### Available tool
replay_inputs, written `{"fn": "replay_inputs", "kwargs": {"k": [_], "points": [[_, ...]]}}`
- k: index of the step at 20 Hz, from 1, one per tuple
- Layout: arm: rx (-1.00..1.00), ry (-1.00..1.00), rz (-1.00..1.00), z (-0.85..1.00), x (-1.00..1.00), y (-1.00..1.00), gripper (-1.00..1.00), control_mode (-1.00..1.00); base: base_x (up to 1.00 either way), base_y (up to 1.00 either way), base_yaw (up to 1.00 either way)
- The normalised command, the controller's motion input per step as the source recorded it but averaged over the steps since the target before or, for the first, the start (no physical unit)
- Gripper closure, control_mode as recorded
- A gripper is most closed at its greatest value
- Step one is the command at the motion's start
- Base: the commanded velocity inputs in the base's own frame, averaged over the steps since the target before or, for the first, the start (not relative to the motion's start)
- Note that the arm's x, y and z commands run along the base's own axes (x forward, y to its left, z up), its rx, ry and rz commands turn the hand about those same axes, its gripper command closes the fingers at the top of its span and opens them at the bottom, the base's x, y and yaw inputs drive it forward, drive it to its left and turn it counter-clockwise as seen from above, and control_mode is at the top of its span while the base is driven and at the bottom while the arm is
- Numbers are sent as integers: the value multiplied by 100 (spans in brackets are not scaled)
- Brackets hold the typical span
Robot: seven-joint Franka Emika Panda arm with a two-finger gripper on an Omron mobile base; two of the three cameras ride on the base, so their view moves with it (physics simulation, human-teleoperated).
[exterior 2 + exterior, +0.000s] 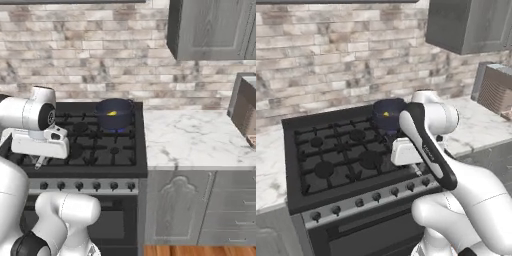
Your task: Put the potato and corn in the pot. Retrieve the spatula and lightly stir the vegetables in the pot.
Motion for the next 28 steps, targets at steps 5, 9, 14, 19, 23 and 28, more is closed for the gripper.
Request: {"fn": "replay_inputs", "kwargs": {"k": [5,9,14,19,23,28], "points": [[0,0,0,0,0,0,100,100,56,-72,0],[0,0,0,0,0,0,100,100,46,-36,0],[0,0,0,0,0,0,100,100,51,-15,-1],[0,0,0,0,0,0,100,100,96,-45,-4],[0,0,0,0,0,0,100,100,21,-74,10],[0,0,0,0,0,0,100,100,6,-46,2]]}}
